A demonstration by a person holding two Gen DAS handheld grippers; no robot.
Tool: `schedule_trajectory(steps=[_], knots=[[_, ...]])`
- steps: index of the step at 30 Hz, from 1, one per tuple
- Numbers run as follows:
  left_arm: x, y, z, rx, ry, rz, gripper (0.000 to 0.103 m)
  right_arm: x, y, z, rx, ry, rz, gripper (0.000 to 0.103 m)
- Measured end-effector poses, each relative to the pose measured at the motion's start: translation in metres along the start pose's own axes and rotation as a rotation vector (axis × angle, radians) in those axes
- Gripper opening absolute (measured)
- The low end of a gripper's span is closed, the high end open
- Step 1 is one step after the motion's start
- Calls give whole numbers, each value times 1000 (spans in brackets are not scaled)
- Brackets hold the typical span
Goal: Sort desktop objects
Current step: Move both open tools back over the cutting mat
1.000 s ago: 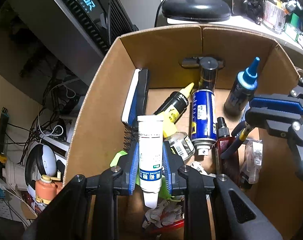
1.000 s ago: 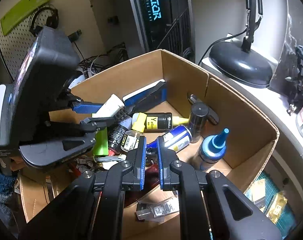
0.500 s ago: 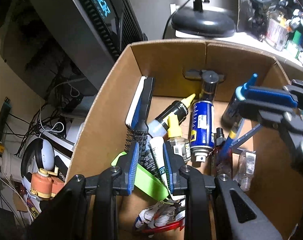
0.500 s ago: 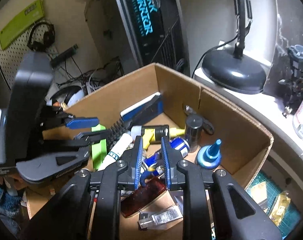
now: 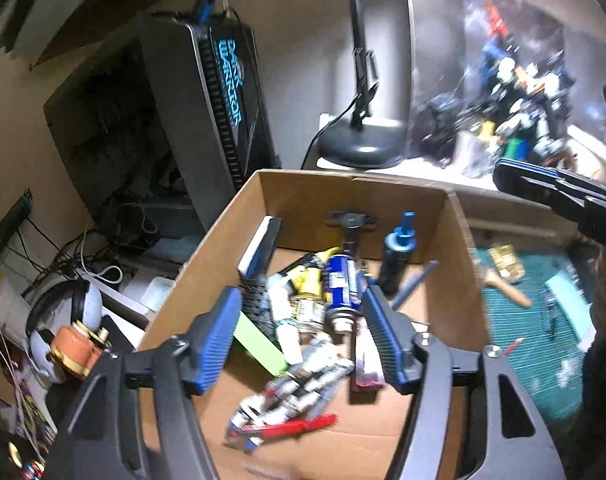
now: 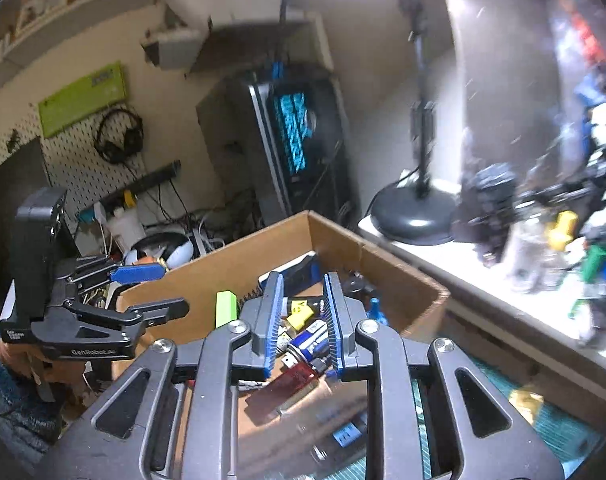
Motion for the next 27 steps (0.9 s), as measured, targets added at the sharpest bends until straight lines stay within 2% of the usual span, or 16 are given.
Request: schedule_trajectory(steps=[2,3,9,12,16,20,22,24,27], knots=[[-17,-7,-7,-12,-42,-37,77,-27,1,-6,-4,-38,-9,33],[-26,-10,-11,-15,-61,-55,79,-37,1,-9,-6,-51,-16,34],[-64,-41,-26,19,-143,-163,90,-89,-6,-40,19,-96,-97,35],[-76,-61,-30,52,-169,-214,90,-110,-15,-54,41,-99,-134,36],[-82,-89,-36,77,-198,-283,90,-131,-29,-73,68,-91,-192,44],[-79,-119,-42,135,-200,-351,90,-153,-50,-98,128,-78,-254,44],[-74,-131,-39,171,-197,-351,90,-165,-62,-111,169,-68,-286,44],[-68,-140,-34,176,-189,-353,90,-178,-74,-124,211,-60,-320,44],[-60,-151,-32,170,-170,-396,90,-200,-88,-146,265,-60,-371,44]])
Point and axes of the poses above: each gripper's, at about its wrist camera, not at the fingertips, and x roughly the way its jaws point, y to its left, z to its top, the point moved 1 cm from there along x, roughly the way its jaws point, and after that the axes turned 5 degrees about y, right-handed, at the moved point
